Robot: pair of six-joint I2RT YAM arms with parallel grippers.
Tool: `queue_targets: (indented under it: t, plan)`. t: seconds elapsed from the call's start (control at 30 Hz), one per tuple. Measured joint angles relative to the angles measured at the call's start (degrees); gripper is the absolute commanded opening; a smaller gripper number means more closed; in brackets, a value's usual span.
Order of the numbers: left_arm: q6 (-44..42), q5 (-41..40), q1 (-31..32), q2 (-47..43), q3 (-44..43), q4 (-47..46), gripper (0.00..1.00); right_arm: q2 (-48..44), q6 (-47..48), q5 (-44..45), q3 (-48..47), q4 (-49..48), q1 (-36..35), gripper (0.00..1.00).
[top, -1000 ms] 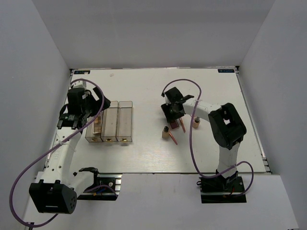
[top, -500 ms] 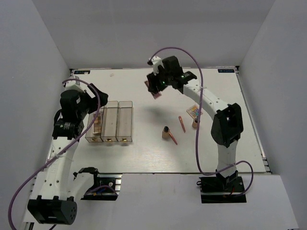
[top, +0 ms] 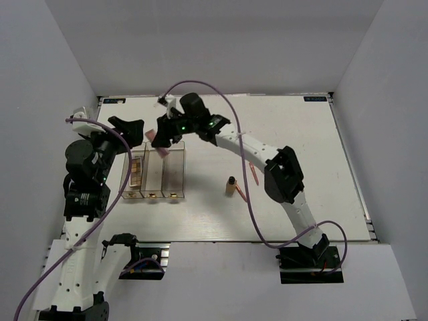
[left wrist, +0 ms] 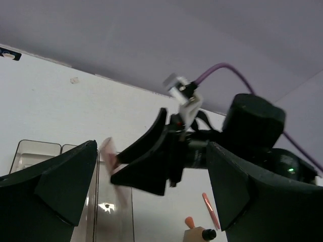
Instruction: Organize the makeup
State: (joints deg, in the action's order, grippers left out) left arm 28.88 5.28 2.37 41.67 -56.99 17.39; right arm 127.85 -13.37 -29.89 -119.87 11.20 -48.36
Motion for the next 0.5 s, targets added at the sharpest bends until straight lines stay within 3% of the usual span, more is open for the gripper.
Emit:
queue_targets:
  t: [0.5]
  plan:
    - [-2.9,-1.9,0.0,-5.0,-1.2,6.3,0.98,10.7,-20.7,0.4,-0.6,-23.4,-7.1,0.13]
